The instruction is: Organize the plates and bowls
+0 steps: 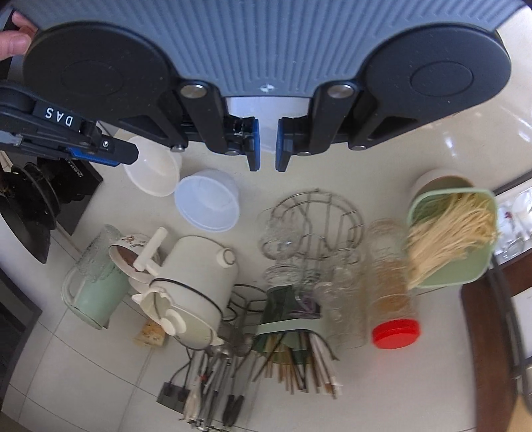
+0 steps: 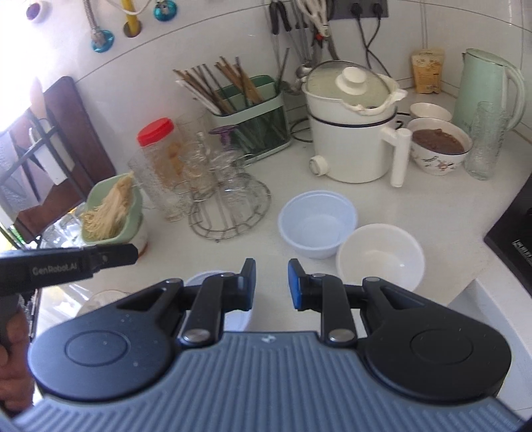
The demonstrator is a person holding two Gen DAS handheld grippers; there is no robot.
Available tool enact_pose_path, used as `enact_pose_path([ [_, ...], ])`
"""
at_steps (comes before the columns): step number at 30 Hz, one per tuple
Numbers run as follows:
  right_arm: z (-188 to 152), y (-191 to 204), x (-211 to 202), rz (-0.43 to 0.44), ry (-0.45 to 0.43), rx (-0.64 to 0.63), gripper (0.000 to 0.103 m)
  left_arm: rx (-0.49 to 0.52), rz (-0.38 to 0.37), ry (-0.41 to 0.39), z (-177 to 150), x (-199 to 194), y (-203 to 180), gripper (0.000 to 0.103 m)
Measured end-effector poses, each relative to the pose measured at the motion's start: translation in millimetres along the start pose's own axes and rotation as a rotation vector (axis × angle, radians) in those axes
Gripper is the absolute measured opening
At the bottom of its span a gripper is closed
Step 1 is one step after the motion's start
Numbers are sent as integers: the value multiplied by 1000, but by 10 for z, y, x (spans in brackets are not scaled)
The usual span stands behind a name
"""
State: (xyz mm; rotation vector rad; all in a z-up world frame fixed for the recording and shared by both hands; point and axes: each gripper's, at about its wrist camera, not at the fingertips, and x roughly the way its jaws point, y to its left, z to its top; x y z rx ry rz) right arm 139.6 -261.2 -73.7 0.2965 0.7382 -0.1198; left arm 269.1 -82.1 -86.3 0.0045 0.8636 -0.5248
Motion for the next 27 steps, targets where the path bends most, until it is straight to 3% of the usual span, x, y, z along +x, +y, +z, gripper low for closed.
enact_pose_path([
  [6,81,-258,87,-35,1,48,25,17,-6,20,144,271,-205,9],
  [14,295,-491,234,-7,-16,38,25,17,-4,29,379,564,-325,9],
  [16,345,-535,295,8,-9,27,26,17,3,33,428,640,-347,18],
  [19,404,-590,406,3,-8,24,39,18,20,54,491,797,-381,29],
  [27,585,-758,801,2,55,33,44,-38,56,109,618,1250,-316,47],
])
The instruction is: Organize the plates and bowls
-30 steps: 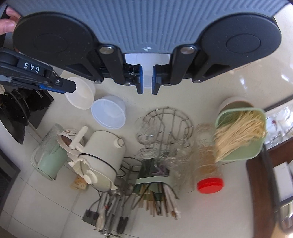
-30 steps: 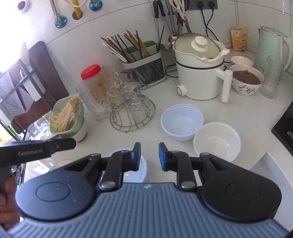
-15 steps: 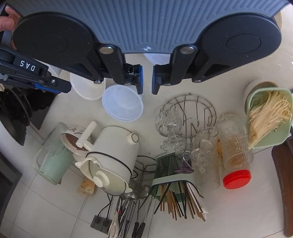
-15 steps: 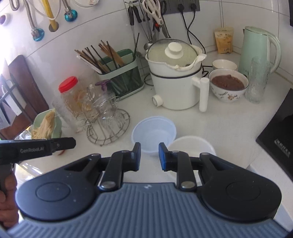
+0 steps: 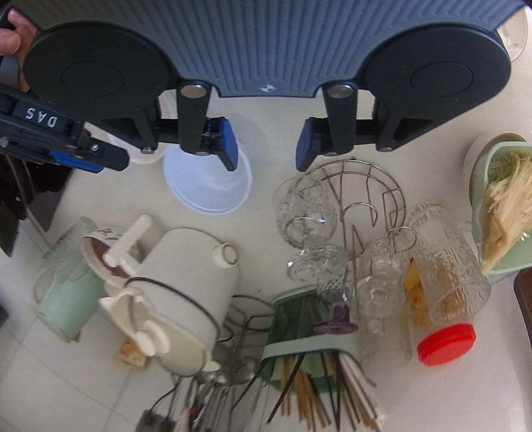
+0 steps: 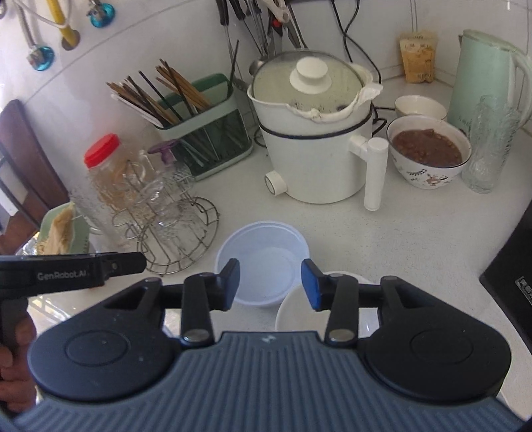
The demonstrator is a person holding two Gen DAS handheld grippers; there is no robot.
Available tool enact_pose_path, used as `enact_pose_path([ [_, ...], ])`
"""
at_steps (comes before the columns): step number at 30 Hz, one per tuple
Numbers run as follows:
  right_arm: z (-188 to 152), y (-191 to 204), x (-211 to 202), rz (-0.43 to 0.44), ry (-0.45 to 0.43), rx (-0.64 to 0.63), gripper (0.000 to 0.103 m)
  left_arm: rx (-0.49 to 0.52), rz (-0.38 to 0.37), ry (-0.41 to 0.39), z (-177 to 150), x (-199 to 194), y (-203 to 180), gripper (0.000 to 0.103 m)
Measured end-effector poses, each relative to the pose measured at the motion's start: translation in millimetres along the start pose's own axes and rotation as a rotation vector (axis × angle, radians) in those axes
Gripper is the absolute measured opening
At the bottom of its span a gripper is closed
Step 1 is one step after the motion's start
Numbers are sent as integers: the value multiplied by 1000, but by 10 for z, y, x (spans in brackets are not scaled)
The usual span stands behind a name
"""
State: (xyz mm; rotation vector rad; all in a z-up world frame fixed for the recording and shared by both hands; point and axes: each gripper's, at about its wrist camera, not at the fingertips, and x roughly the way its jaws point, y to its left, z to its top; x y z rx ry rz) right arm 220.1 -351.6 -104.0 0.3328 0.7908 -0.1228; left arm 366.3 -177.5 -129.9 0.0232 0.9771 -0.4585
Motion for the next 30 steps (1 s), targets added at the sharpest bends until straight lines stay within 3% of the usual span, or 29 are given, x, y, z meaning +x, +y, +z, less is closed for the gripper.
enact_pose_path([
  [8,304,17,440,-8,4,-59,44,-50,39,38,147,449,134,49],
  [17,507,1,973,-33,52,-151,42,-108,-24,79,258,795,248,49],
  [26,309,-322,1169,-49,140,-55,42,-68,-113,135,206,1081,-5,47],
  [30,174,-453,1227,-8,168,13,38,-47,-103,156,145,1178,-65,38],
])
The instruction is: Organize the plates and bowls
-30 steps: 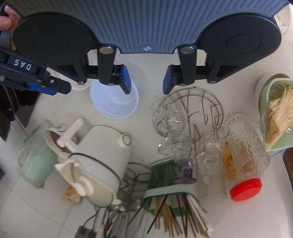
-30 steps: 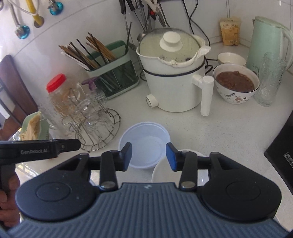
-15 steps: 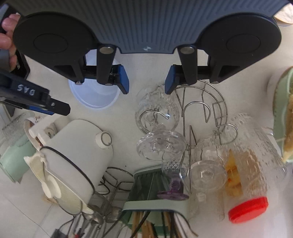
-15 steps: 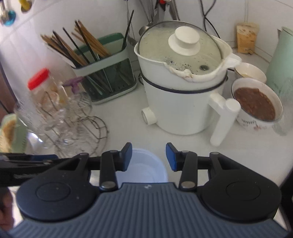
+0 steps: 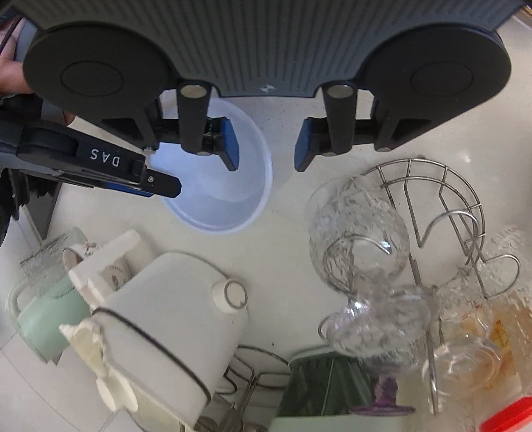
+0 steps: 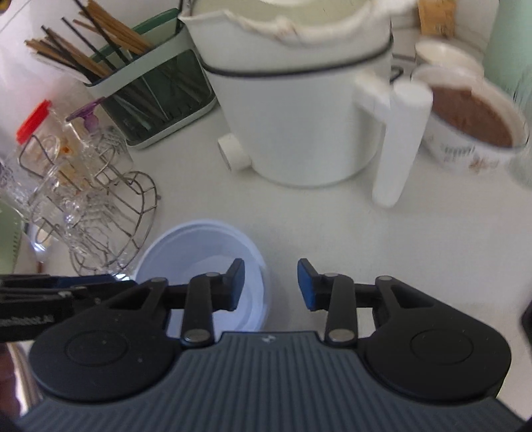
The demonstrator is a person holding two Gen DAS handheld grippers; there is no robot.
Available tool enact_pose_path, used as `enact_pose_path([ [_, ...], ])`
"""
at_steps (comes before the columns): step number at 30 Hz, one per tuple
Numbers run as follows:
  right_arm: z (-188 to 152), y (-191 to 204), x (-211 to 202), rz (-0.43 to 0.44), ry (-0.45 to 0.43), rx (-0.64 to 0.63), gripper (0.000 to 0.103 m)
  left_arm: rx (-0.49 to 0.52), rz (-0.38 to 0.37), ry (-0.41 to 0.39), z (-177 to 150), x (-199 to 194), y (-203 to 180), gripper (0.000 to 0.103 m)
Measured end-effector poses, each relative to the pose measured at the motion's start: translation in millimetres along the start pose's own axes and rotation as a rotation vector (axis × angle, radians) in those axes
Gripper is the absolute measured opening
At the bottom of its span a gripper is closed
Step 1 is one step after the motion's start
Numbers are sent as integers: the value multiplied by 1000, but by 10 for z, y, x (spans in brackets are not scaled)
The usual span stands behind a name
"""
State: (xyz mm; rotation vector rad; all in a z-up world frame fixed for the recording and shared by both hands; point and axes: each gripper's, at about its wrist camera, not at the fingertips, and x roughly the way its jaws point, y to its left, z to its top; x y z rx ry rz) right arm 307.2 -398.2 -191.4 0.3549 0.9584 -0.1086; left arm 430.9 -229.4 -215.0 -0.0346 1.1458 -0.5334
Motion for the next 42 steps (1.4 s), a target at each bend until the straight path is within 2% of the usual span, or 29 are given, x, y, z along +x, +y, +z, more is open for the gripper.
enact_pose_path([
  [3,-72,-48,60,13,5,33,34,19,6,23,-19,75,-11,33],
  [7,-114,-34,100,10,-12,32,30,-2,-9,18,-80,125,2,25],
  [10,-136,-43,134,26,-17,43,24,19,-26,0,-85,144,-19,19],
  [13,-149,-59,153,80,-24,79,24,-22,-52,0,-36,155,1,19],
  [20,-115,31,88,88,-50,57,24,-105,-82,-26,9,52,73,19],
  [23,-134,117,22,68,-72,42,24,-80,-54,-45,20,-40,48,19],
  [26,-158,108,-8,101,-83,86,24,-76,-48,-60,57,-120,85,19],
  [29,-173,62,-16,149,-85,140,24,-76,-64,-74,96,-194,112,19],
  [42,-105,122,-387,229,-115,154,24,-86,-93,-102,-2,-628,133,19],
])
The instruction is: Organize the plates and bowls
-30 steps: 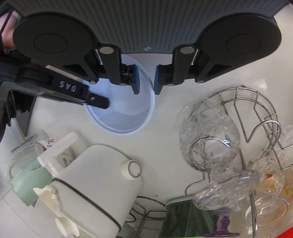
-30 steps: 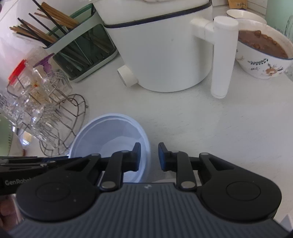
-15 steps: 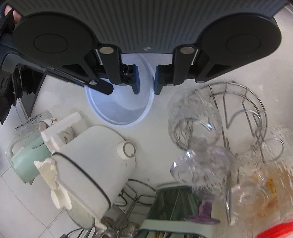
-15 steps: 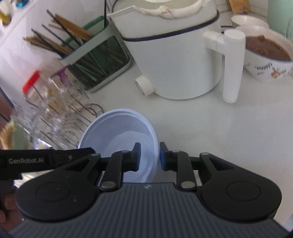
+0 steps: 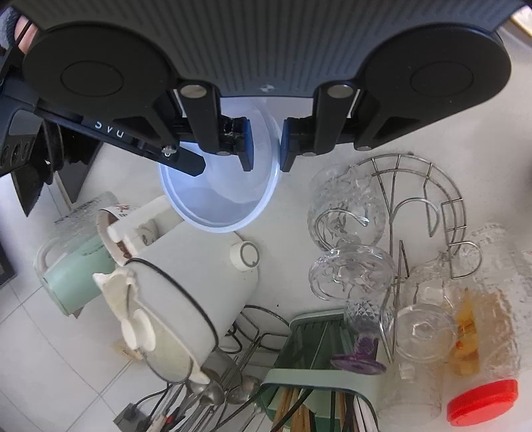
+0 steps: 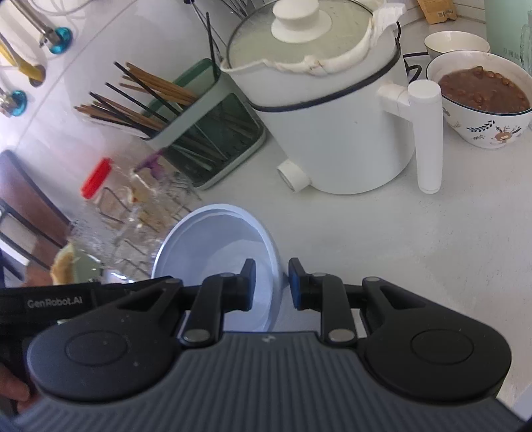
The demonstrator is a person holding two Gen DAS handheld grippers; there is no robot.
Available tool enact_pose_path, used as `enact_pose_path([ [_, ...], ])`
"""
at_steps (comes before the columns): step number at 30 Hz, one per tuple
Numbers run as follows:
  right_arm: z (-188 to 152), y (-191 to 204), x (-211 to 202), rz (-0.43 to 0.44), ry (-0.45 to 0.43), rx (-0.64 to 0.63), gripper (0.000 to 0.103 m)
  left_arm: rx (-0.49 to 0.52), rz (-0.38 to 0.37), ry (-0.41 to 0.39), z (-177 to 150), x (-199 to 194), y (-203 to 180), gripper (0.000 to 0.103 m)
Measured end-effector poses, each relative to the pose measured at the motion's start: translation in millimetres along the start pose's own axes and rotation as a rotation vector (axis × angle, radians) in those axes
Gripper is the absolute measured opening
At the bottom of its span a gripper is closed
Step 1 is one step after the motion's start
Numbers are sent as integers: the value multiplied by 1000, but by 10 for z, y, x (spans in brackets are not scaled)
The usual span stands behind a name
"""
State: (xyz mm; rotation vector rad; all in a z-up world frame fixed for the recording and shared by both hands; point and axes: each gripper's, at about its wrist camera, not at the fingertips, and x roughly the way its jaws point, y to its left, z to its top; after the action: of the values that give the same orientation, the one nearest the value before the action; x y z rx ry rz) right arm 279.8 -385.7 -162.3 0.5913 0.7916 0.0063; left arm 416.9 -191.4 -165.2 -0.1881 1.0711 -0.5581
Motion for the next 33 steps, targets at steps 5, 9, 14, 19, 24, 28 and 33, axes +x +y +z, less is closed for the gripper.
enact_pose_path([
  [5,12,173,-186,5,10,-1,24,-25,-4,-9,-26,-330,-26,19],
  [9,-5,346,-363,11,13,-4,24,-37,0,-12,-42,-588,-55,19],
  [14,-60,531,-566,24,21,2,24,-30,-11,-52,-99,-932,-53,19],
  [19,-169,708,-716,42,7,-10,24,-33,-21,-70,-204,-1152,64,19],
  [24,-314,802,-665,64,34,-9,24,-72,-10,-53,-343,-1254,265,19],
  [28,-442,916,-577,63,93,-36,24,-117,-16,-39,-439,-1320,476,19],
  [33,-577,1027,-439,71,146,-39,24,-167,6,-23,-560,-1334,714,19],
])
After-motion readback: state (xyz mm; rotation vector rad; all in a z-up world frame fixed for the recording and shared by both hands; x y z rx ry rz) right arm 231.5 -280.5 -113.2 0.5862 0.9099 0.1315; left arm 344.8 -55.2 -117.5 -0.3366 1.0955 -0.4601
